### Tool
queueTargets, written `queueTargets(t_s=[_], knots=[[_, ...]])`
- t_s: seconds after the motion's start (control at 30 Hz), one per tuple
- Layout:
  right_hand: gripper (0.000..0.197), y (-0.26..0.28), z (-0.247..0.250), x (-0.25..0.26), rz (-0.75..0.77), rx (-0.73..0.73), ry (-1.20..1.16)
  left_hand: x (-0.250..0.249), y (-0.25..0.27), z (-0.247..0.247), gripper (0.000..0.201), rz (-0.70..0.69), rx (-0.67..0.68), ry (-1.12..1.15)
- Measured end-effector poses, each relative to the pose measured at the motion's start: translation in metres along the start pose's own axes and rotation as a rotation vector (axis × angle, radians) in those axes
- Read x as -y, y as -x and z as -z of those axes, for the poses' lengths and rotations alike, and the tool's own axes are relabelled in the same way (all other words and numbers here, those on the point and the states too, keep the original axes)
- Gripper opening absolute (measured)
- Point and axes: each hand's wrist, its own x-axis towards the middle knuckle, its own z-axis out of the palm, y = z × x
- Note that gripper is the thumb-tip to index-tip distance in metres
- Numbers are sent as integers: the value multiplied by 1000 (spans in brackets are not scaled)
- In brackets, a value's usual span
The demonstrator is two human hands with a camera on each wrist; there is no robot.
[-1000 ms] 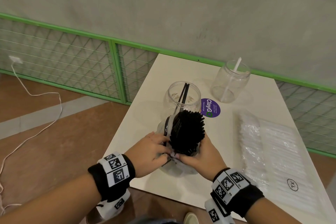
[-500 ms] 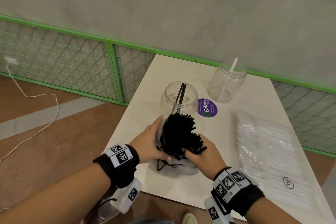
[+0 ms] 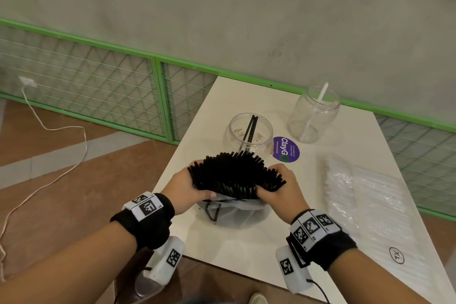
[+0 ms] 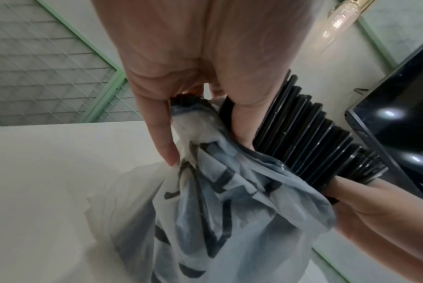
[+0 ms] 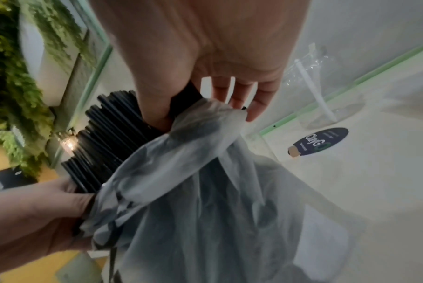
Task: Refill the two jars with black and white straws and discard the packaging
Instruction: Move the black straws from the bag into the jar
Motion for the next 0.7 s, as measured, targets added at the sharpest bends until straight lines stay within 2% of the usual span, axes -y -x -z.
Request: queueTargets(t_s=[0.07,0.17,0.33,0.57,0.7], knots=[[45,-3,-1,1,30,-37,-18,-2,0,6,58,13,-29,-6],[39,-4,3,15,90,-71,-85,-5,-2,16,57,33,-43,-47],[10,-7,13,43,98,-34,-277,-5,-4,22,51,63,-33,-93],[23,-19,35,72,164,-170,-390,-8,-10,25,50,82,-49,-136],[18,-25,45,84,164,-213,-568,-8,-12,27,55,91,-49,-147]])
